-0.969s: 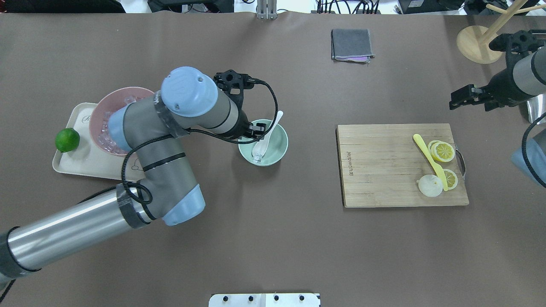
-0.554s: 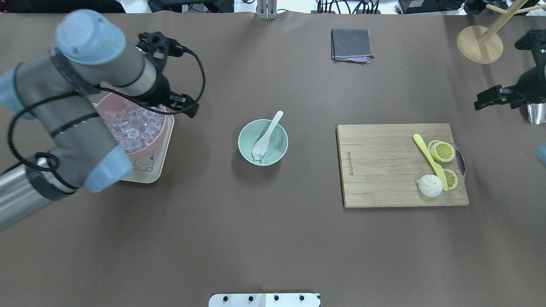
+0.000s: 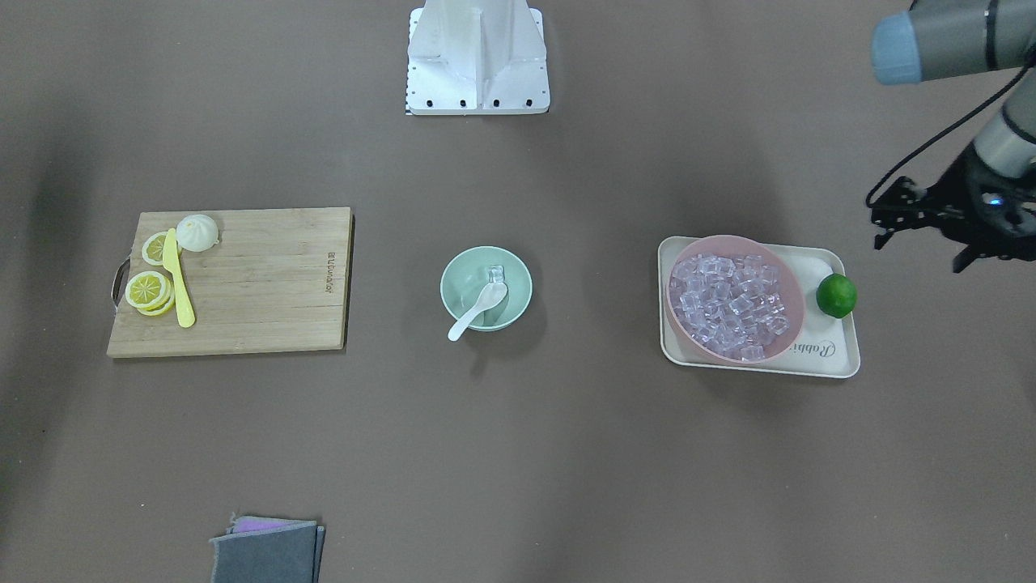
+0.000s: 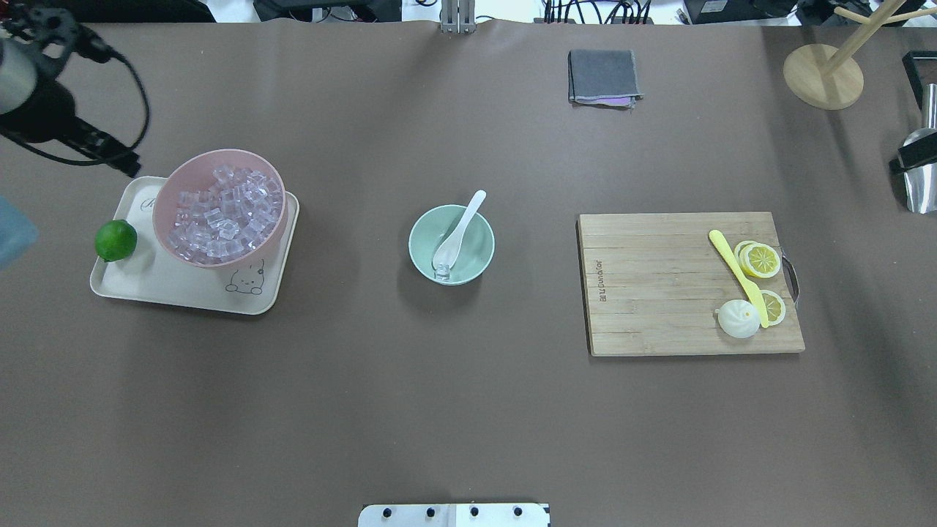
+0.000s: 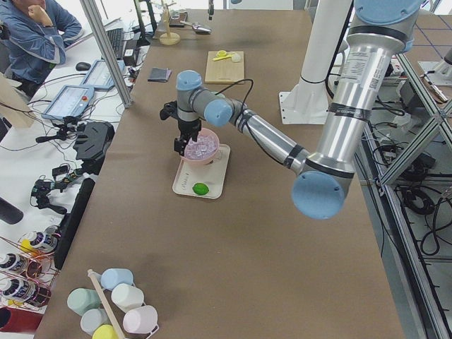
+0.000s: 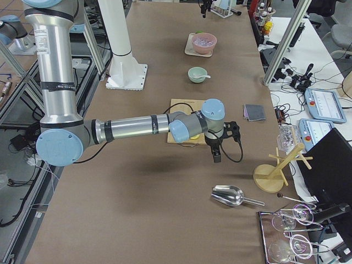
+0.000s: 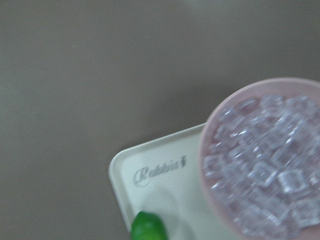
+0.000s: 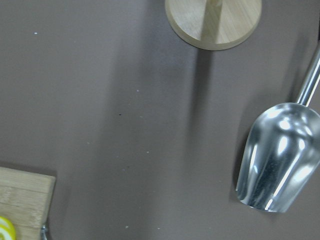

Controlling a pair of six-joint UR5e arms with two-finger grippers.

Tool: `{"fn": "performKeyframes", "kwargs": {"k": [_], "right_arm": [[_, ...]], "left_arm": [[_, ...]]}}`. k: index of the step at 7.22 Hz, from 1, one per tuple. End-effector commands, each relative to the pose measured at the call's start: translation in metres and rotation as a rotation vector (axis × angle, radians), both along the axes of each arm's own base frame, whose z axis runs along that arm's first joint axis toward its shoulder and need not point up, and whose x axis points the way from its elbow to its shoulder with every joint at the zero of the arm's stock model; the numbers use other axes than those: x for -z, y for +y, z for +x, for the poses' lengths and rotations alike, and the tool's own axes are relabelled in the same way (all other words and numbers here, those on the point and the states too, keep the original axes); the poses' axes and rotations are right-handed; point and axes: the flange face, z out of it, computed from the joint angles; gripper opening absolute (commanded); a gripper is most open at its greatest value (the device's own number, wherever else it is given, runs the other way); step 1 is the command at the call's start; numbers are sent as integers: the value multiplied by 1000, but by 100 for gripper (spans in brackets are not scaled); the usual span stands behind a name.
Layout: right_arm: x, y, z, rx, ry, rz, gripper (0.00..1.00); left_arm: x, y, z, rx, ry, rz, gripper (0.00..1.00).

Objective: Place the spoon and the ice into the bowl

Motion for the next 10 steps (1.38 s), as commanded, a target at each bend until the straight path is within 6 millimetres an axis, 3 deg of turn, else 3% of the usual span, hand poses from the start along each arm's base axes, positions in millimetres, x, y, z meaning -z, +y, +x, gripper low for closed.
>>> {"fn": "performKeyframes", "kwargs": {"k": [1, 3, 5, 6, 8, 10], "right_arm": [[-26, 0, 25, 20, 10, 6, 100], [-30, 3, 43, 25, -11, -6, 100], [-14, -10, 66, 59, -7, -30, 100], [-12, -11, 68, 65, -5, -33, 100], [-14, -11, 69, 64, -6, -38, 100], [-19, -4, 68, 59, -26, -51, 100]], "left_arm": [[-87, 43, -61, 1, -40, -102, 98], [-131, 62, -73, 31, -60, -204, 98], [-132, 64, -95, 69, 31, -218, 98], [-135, 66, -90, 42, 164, -273, 98], [-168, 54, -84, 37, 171, -342, 98], [-162, 49, -88, 48, 177, -330, 98]]}}
